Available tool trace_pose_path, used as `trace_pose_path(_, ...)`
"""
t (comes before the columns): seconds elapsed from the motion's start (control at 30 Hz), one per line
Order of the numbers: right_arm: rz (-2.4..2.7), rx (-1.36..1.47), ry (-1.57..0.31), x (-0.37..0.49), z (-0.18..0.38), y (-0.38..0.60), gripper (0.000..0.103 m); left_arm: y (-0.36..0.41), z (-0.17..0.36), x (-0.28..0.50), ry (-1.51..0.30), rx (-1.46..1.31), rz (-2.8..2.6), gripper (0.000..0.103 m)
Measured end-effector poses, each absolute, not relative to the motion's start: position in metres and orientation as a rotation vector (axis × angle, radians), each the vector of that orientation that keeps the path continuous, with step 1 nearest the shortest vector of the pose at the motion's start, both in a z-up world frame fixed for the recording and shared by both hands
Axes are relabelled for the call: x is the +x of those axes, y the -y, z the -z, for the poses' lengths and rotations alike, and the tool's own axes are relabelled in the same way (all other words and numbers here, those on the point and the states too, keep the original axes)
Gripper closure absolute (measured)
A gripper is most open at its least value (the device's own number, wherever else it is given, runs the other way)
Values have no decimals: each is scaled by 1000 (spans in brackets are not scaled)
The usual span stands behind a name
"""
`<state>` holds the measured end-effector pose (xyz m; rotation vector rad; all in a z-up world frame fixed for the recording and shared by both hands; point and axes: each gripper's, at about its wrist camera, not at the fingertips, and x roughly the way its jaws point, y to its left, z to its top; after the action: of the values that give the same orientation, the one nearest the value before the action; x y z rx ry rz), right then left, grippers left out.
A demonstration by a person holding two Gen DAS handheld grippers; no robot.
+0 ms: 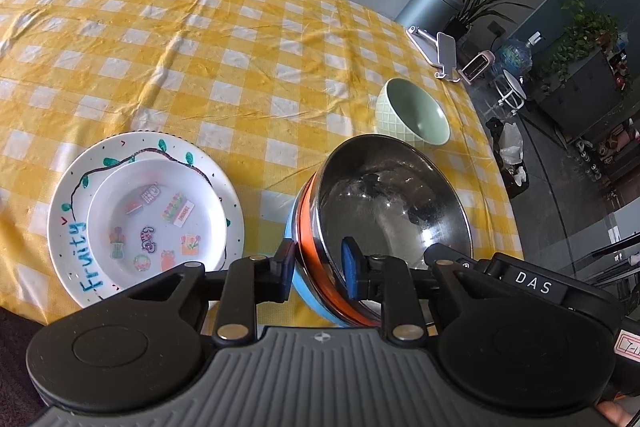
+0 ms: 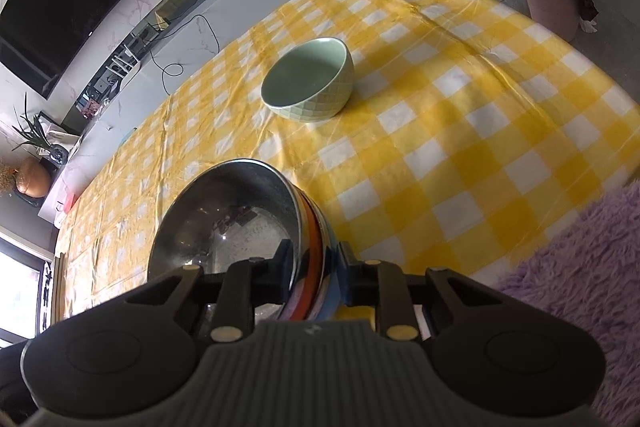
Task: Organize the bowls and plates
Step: 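Open both tools and withdraw from the stacked bowls, then move both tools to the pale green bowl rim and close on it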
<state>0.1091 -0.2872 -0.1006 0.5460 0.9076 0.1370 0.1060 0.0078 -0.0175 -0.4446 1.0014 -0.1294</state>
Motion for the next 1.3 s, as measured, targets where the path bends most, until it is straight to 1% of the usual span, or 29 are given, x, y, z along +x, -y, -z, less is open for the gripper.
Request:
trace_pose_path(0.3, -140, 517, -891, 123, 100, 277, 81, -10, 17, 116, -977, -424, 113, 75)
trace_pose_path(0.37, -147, 508, -886, 121, 99, 276, 78, -9, 17, 115, -975, -414, 123, 74)
trace_pose_path(0.43, -157, 507, -867, 119, 97, 278, 76, -8, 15, 115, -968, -396, 127, 73)
trace_pose_path(0.5, -160, 502, -849, 116, 92, 281, 70, -9, 11, 114, -946, -381, 127, 61)
trace_pose_path(0.53, -163, 496, -834, 114, 88, 282, 65, -10, 9, 113, -937, -378, 126, 59)
trace_pose_path(0.6, -168, 485, -804, 110, 81, 286, 62, -12, 0, 113, -911, -365, 127, 56)
trace_pose_path(0.67, -172, 485, -765, 106, 73, 292, 55, -13, -9, 113, -881, -351, 116, 54)
trace_pose_path(0.77, -174, 486, -705, 104, 62, 301, 50, -12, -24, 119, -837, -327, 118, 52)
trace_pose_path(0.97, -89, 413, -661, 125, 57, 315, 49, 7, -43, 145, -827, -274, 173, 51)
trace_pose_path(1.17, -54, 429, -681, 158, 64, 329, 49, 26, -39, 181, -892, -290, 212, 50)
trace_pose_path(1.3, -41, 429, -690, 179, 70, 332, 49, 39, -32, 204, -928, -270, 214, 48)
